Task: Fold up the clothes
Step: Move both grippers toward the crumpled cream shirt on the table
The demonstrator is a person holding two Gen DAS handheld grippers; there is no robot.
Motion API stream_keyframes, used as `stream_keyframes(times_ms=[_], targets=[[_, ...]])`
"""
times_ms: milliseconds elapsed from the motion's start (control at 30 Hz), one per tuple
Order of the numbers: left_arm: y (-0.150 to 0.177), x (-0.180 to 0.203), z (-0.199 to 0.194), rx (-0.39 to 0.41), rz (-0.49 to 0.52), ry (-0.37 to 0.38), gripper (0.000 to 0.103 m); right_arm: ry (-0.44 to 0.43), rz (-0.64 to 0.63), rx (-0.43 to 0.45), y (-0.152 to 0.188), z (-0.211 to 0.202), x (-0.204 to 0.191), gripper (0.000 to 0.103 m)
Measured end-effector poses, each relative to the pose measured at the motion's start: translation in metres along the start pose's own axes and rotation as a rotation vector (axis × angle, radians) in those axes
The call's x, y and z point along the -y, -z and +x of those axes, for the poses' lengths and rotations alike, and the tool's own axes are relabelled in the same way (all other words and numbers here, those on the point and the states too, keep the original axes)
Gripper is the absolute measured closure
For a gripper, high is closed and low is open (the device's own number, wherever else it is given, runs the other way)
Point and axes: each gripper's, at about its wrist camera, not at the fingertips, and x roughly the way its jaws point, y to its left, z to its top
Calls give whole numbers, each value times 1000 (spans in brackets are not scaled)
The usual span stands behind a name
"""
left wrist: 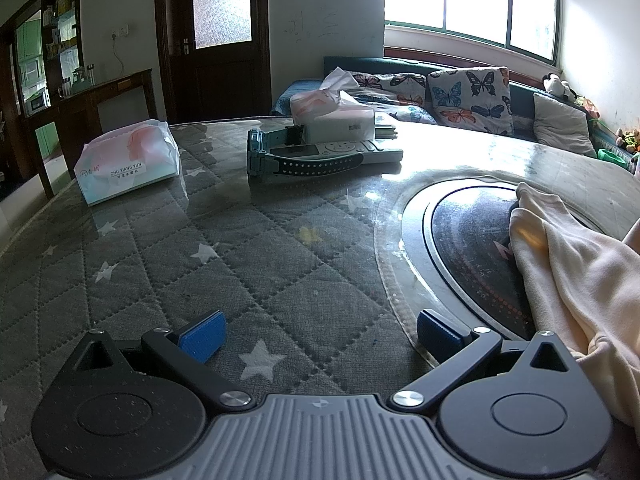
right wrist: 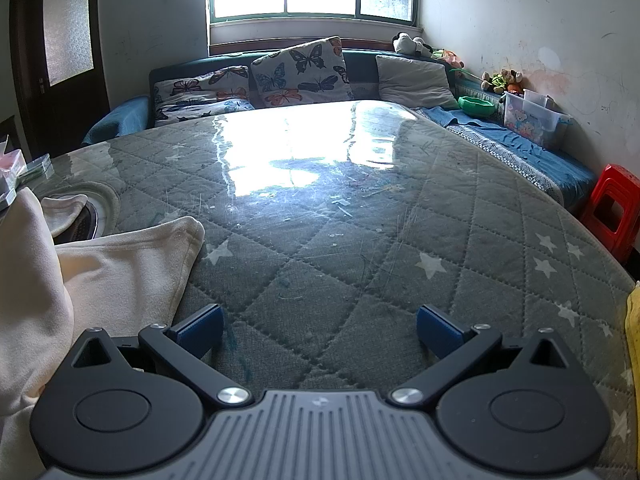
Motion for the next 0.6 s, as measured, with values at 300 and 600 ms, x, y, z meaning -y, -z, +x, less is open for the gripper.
stream_keyframes(times_ms=[300, 600], targets=[[2, 2, -5, -6, -24, -29, 0, -8, -9, -8, 1, -4, 2, 0], [13, 16, -22, -32, -34, -28, 0, -41, -52, -3, 15, -27, -2, 0]])
